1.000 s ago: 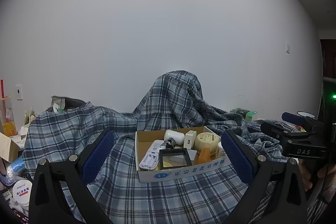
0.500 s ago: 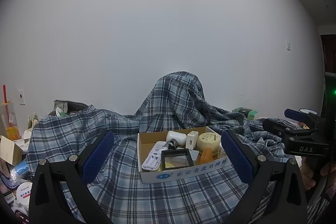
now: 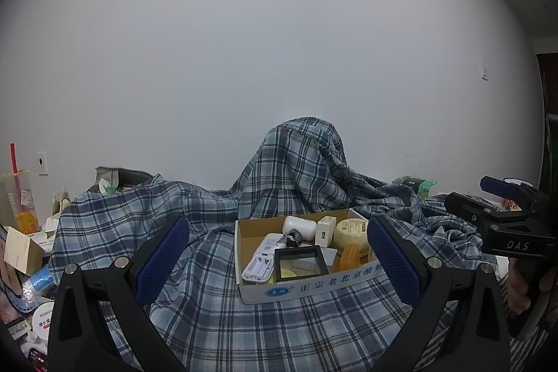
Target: Organize rigid objects
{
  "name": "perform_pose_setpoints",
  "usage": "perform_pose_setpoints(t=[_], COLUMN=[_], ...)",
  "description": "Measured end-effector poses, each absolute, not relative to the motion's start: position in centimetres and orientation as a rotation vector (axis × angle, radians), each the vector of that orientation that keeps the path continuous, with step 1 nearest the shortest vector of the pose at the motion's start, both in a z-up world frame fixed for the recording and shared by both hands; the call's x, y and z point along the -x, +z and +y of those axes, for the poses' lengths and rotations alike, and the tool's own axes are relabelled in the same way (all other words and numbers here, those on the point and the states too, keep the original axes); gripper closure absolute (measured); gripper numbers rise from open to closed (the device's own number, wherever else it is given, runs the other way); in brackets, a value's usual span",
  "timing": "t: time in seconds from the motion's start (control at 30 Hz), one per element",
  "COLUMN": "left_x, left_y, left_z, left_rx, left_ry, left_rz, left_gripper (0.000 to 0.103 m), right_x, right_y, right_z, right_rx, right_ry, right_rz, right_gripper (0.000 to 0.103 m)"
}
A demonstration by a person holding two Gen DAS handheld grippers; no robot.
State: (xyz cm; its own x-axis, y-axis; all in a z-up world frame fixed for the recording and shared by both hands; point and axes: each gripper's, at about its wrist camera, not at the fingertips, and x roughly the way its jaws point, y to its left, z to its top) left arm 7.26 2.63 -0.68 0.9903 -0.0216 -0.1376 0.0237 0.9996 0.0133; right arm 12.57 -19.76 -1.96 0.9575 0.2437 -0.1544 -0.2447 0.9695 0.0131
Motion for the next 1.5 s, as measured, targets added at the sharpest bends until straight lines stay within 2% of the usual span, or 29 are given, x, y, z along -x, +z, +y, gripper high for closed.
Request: perform_pose_setpoints(t=[1.5], left_x=[-7.31], left_y=[-0.56], left_z=[2.66], left_rx=[-0.004], left_ry=[0.017], left_rz=[0.134], left_gripper=[0.0], right_x=[-12.36], right_y=[-1.84], right_z=[-19.79], right_rx=[0.014], right_ry=[0.249], right_rz=[0.142], right_gripper=[0.0])
